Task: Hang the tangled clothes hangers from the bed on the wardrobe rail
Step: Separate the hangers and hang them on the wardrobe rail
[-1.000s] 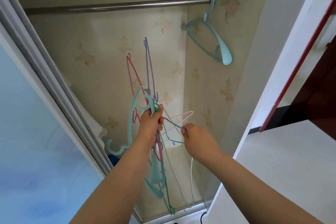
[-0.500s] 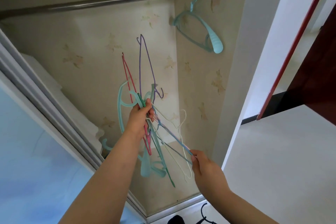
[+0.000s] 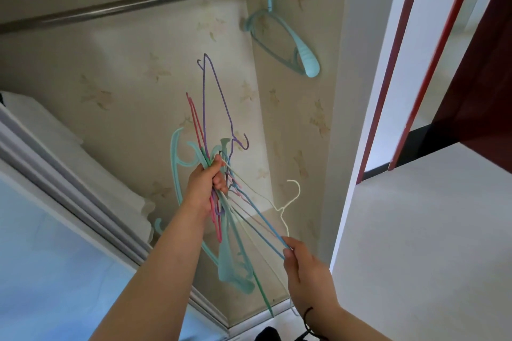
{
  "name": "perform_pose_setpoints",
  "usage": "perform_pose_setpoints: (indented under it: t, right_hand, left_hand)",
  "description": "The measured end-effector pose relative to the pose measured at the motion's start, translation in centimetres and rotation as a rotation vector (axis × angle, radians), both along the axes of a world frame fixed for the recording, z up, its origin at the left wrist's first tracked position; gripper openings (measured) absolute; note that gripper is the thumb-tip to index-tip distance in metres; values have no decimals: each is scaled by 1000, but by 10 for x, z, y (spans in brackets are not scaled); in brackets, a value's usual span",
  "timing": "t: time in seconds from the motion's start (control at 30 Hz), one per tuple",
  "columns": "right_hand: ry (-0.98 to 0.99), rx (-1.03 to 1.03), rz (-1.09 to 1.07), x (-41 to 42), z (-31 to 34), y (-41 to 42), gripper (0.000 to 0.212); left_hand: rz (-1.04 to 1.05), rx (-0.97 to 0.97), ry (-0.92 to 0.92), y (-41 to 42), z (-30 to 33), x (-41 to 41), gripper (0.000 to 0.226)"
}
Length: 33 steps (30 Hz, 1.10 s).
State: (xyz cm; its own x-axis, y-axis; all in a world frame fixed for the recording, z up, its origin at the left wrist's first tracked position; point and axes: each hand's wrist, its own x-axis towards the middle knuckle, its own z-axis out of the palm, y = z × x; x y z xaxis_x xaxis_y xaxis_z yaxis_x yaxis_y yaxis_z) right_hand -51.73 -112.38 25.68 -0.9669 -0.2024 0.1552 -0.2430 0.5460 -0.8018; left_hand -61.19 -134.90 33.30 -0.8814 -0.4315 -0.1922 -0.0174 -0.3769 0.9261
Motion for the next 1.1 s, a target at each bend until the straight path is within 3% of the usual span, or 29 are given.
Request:
perform_pose_setpoints:
  t: [0.07,0.17,0.33,0.67,0.83,0.97,1.1]
  right_hand:
    - [5,-28,-2,3,3,1,74]
    - [-43,-58,-25,6,3,3,39]
    - [-80,-53,-57,7,-3,10,28]
    - [-136,61,-29,3,-12,25,29]
    - [-38,309,40,9,-22,31,26]
    - [120,401,41,17,-22,43,20]
    - [210,397,58,15,-11,59,27]
  left_hand:
    - [31,20,10,2,2,-2,24]
    - [67,50,30,4,5,-6,21]
    - [50,7,33,3,6,-13,21]
    - [45,-78,50,6,18,-19,18]
    - [64,-81,59,5,17,-22,17]
    - [85,-62,43,-3,17,-26,16]
    - [99,-61,27,-13,12,-32,15]
